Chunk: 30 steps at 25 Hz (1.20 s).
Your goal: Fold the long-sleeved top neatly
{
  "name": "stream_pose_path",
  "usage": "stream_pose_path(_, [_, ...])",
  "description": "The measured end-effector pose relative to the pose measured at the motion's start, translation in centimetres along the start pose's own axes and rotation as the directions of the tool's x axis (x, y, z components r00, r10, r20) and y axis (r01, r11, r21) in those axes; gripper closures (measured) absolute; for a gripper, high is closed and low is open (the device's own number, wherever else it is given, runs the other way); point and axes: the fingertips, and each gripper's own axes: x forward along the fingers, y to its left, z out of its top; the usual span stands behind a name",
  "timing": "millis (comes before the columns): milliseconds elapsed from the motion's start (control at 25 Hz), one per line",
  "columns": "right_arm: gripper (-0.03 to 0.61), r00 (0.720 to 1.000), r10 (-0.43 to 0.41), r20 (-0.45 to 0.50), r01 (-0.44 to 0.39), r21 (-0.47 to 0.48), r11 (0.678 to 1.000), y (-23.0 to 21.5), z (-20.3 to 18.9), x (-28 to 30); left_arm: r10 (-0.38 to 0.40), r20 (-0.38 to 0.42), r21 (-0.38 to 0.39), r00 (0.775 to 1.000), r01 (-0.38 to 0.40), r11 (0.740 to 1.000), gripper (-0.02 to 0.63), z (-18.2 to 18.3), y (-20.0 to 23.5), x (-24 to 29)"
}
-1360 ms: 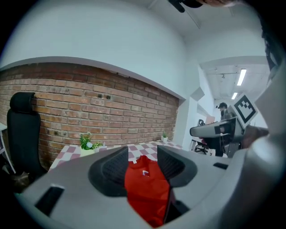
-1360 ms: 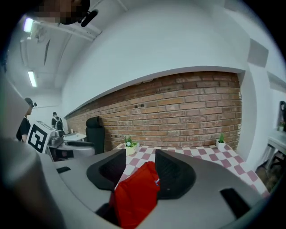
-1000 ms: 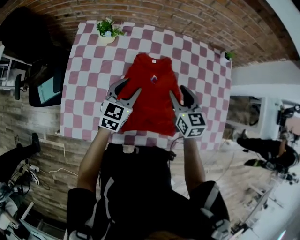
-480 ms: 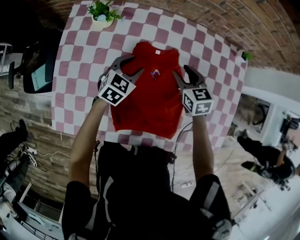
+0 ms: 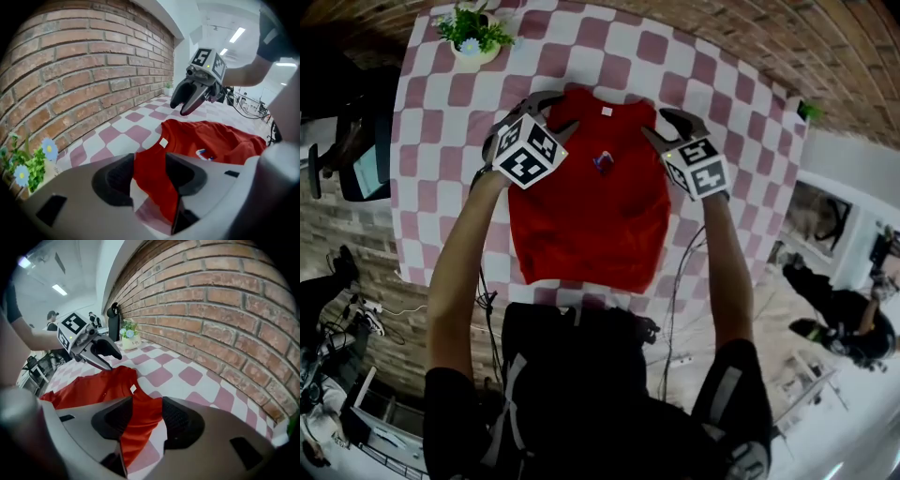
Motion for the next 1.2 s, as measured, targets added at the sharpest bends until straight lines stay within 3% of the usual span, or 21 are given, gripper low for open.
stream_pose_path(280, [0.383,0.993,0.061,-0.1,-0.066,-0.045,0.997,-1.3,-1.1,3.2,-0.052,-0.089,0.07,0.995,0.058,0.996,0.423,-0.8,1.9,3.6])
stream_pose_path(520, [0.383,0.982,0.088,-0.166,-0.093,-0.021,0.995,-2.2,-2.5,4.9,-0.069,-0.161,0.039,0.985,0.076,0.996,0.423,-2.6,2.9,4.9])
stream_pose_path(720, [0.408,0.975,0.098,-0.202,-0.101,-0.009,0.995,-2.6,-3.8,5.3,-0.1,-0.174,0.042,0.98,0.109,0.993,0.432,-3.0,2.6,5.0])
stream_pose_path(800, [0.452,0.973,0.101,-0.209,-0.107,-0.015,0.994,-2.5,-4.3,5.4,-0.115,-0.176,0.04,0.978,0.124,0.991,0.462,-3.2,2.3,5.0])
stream_pose_path(960, [0.475,0.974,0.109,-0.196,-0.111,0.003,0.994,-2.3,-4.3,5.4,-0.126,-0.193,0.044,0.973,0.137,0.99,0.505,-3.4,2.0,4.9])
stream_pose_path(1040, [0.501,0.977,0.108,-0.184,-0.108,0.012,0.994,-2.3,-4.1,5.2,-0.108,-0.205,0.06,0.973,0.123,0.991,0.568,-3.5,2.3,4.8])
stream_pose_path(1200, [0.534,0.982,0.067,-0.176,-0.071,-0.018,0.997,-3.1,-4.0,5.0,-0.064,-0.204,0.103,0.977,0.087,0.991,0.577,-3.2,2.9,4.9])
